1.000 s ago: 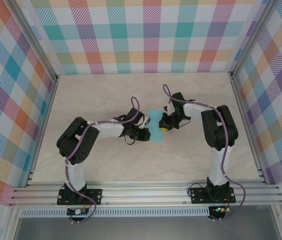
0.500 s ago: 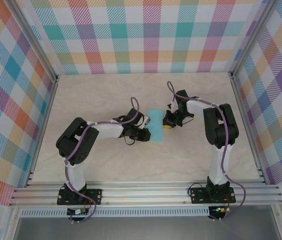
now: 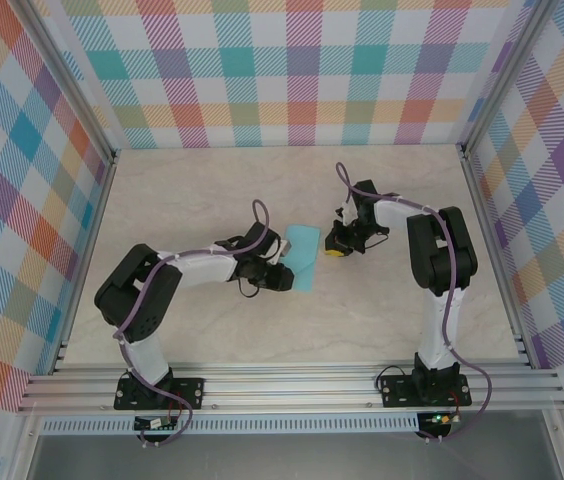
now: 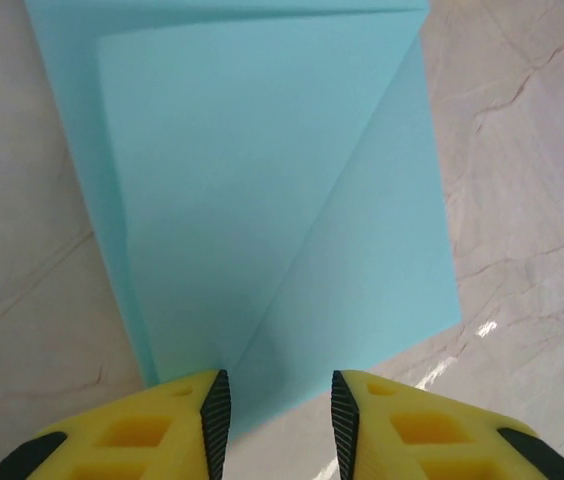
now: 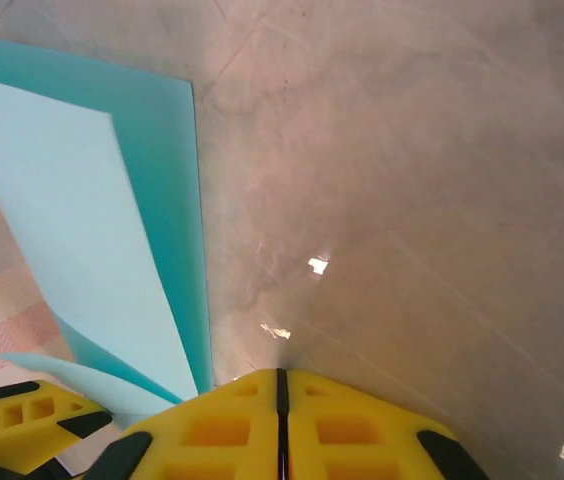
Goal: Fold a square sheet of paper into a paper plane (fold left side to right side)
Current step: Fold the triangle a second time at the center of the table, then turn over the paper at the center of the table.
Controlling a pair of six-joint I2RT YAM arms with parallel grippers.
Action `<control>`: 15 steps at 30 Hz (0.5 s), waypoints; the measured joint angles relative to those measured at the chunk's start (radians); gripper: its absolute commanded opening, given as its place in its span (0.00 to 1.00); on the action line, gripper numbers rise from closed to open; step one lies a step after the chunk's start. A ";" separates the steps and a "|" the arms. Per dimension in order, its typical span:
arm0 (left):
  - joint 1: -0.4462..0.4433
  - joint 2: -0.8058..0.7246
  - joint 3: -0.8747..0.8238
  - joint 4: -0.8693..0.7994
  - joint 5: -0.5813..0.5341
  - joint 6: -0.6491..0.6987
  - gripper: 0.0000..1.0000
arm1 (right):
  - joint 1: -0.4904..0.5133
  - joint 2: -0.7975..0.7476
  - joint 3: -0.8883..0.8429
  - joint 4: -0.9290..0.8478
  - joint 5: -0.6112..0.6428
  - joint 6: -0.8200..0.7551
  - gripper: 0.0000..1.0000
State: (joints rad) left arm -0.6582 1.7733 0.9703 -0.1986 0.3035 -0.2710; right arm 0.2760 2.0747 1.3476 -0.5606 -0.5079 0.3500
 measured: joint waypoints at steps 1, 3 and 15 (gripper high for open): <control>0.000 -0.010 -0.001 -0.018 -0.002 -0.002 0.43 | -0.001 -0.005 -0.010 0.014 -0.005 0.000 0.17; 0.001 -0.035 -0.001 -0.040 -0.003 -0.002 0.46 | -0.001 -0.031 -0.041 0.051 -0.006 0.000 0.25; 0.117 -0.140 0.003 -0.035 0.013 -0.046 0.61 | -0.031 -0.233 -0.286 0.322 -0.171 0.091 0.53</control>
State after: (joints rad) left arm -0.5407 1.6329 0.9733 -0.2333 0.3164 -0.3172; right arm 0.2451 1.8412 1.0611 -0.2386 -0.6792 0.4408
